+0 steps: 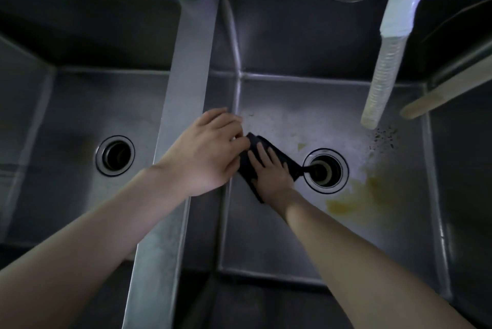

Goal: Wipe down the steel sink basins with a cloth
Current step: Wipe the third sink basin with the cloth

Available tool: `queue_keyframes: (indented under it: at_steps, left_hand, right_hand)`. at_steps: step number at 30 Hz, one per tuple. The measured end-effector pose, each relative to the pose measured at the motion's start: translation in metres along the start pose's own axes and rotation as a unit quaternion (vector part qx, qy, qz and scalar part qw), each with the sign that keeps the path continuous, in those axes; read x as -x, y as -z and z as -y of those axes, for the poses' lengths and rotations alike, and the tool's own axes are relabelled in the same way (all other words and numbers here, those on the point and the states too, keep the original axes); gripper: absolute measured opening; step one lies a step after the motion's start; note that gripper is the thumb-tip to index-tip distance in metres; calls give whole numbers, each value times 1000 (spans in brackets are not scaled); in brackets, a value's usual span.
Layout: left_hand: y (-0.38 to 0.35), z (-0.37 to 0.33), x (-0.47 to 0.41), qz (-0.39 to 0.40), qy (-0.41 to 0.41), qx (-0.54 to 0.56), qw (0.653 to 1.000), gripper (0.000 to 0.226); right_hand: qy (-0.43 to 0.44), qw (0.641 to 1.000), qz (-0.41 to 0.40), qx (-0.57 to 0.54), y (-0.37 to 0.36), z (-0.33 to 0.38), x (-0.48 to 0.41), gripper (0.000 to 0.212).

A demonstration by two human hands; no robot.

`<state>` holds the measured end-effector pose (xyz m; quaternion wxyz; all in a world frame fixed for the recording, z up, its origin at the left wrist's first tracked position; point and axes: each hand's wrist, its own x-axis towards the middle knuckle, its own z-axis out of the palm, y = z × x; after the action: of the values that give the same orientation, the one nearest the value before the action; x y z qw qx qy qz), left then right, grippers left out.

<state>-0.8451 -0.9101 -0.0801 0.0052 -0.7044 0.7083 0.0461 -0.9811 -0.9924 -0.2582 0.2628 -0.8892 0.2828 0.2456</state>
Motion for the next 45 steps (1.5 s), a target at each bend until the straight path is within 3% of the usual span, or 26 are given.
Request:
queue_keyframes:
  at_steps: [4, 8, 11, 19, 25, 31, 37, 42, 45]
  left_hand:
    - [8, 16, -24, -2, 24, -1, 1000, 22]
    - [13, 29, -43, 9, 31, -11, 999, 28]
    - [10, 34, -54, 32, 28, -32, 999, 33]
    - [6, 34, -62, -40, 81, -9, 996, 27]
    - [2, 38, -62, -40, 75, -11, 996, 25]
    - [7, 32, -62, -26, 84, -13, 996, 23]
    - [5, 18, -61, 31, 113, -61, 991, 42]
    - [-34, -48, -59, 115, 136, 72, 981, 51]
    - [-73, -92, -51, 197, 144, 131, 961, 51]
  right_hand:
    - [48, 998, -35, 29, -27, 2, 27, 67]
    - [126, 990, -1, 66, -84, 3, 98, 73]
    - [78, 995, -16, 65, -87, 8, 100, 78]
    - [2, 994, -107, -4, 20, -1, -49, 64]
    - [-20, 997, -69, 16, 92, -30, -118, 61]
    - [39, 994, -101, 27, 29, -30, -44, 63]
    - [110, 991, -33, 69, -71, -52, 77, 77]
    - [82, 991, -16, 102, -74, -105, 133, 81]
    - [-3, 997, -27, 74, -60, -139, 157, 78]
